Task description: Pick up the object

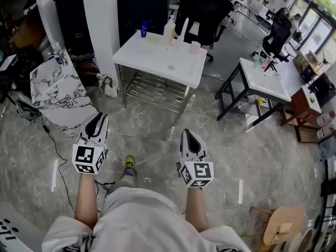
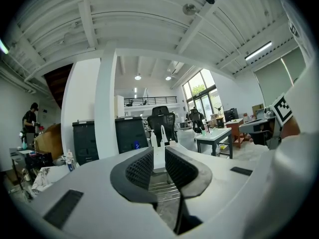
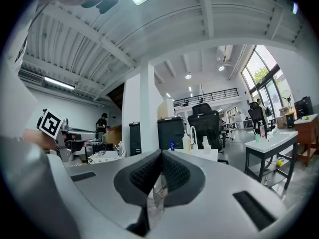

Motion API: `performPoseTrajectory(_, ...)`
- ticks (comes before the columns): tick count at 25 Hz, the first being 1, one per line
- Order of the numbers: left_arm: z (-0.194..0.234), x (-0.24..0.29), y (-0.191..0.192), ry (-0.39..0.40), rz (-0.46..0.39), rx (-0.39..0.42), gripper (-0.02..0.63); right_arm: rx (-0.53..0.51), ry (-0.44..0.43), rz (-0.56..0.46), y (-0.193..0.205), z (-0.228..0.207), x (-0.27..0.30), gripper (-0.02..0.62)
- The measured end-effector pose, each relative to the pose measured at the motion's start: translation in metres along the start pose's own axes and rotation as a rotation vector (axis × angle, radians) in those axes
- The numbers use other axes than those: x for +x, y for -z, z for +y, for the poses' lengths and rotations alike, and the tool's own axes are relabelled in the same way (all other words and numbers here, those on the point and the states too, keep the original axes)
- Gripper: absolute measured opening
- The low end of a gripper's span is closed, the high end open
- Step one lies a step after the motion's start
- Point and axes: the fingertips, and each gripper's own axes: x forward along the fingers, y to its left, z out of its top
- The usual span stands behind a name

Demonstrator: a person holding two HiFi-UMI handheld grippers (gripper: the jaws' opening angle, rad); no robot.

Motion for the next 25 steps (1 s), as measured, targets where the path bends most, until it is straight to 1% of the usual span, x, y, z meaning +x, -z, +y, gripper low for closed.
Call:
performPoseTrajectory(6, 0.033, 0.058, 0.011, 0.024, 0.01, -0.002, 0.064, 0.006, 0.018, 0.004, 0.0, -0.009, 0.065, 0.003)
performPoseTrajectory(13, 0.103, 0.153, 0.011, 0.063, 0.022, -0.02, 0.064, 0.009, 0.056, 0.03, -0.008, -0.013, 0.171, 0.003)
performPoseTrajectory(19, 0.165, 0.236, 0.015, 0.118, 0.036, -0.029, 0.064, 0.0, 0.094, 0.042, -0.02, -0.011, 0.269, 0.003)
performPoseTrajectory(22, 0.193, 0.269, 0.019, 0.147, 0.034, -0.032, 0.064, -0.006, 0.116, 0.043, -0.022, -0.008, 0.31, 0.003)
performPoseTrajectory(25, 0.213, 0.298, 0.021, 0.169, 0.027, -0.02, 0.064, -0.006, 0.134, 0.042, -0.024, -0.008, 0.342, 0.003)
